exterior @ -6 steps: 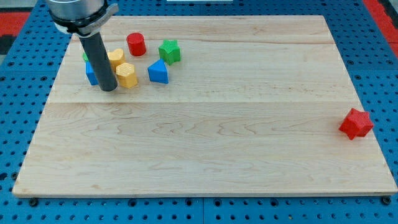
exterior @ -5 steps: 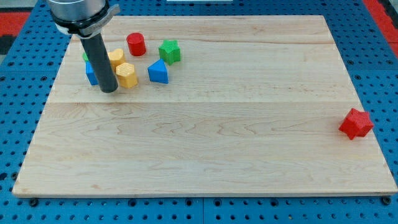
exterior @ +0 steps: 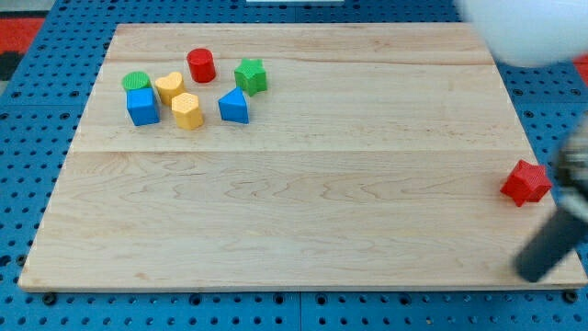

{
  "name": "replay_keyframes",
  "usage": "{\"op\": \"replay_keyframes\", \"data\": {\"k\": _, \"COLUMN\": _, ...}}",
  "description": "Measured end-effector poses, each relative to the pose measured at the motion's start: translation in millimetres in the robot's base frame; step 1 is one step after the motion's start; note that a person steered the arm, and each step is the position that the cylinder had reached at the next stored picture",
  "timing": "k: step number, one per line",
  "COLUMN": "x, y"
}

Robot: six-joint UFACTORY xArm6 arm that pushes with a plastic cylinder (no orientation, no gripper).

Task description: Move the red star towards the left side

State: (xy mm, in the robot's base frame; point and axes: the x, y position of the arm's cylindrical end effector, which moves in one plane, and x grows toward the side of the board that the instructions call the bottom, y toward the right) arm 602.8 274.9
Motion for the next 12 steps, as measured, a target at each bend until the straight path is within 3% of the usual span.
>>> {"op": "replay_keyframes", "data": {"k": 1, "x": -39, "y": 69}}
{"op": "replay_keyframes", "data": {"k": 2, "x": -79, "y": 64}}
{"op": "replay_keyframes", "data": {"k": 4, "x": -124, "y": -35}}
{"op": "replay_keyframes", "data": {"k": 6, "x": -63, "y": -5}}
{"op": "replay_keyframes", "data": {"k": 8, "x": -98, "y": -119}}
{"op": "replay_keyframes", "data": {"k": 9, "x": -105, "y": -121}}
{"op": "replay_keyframes", "data": {"k": 10, "x": -75, "y": -101}}
{"op": "replay_keyframes", "data": {"k": 11, "x": -79, "y": -60}}
{"op": "replay_keyframes", "data": {"k": 12, "x": -113, "y": -55}}
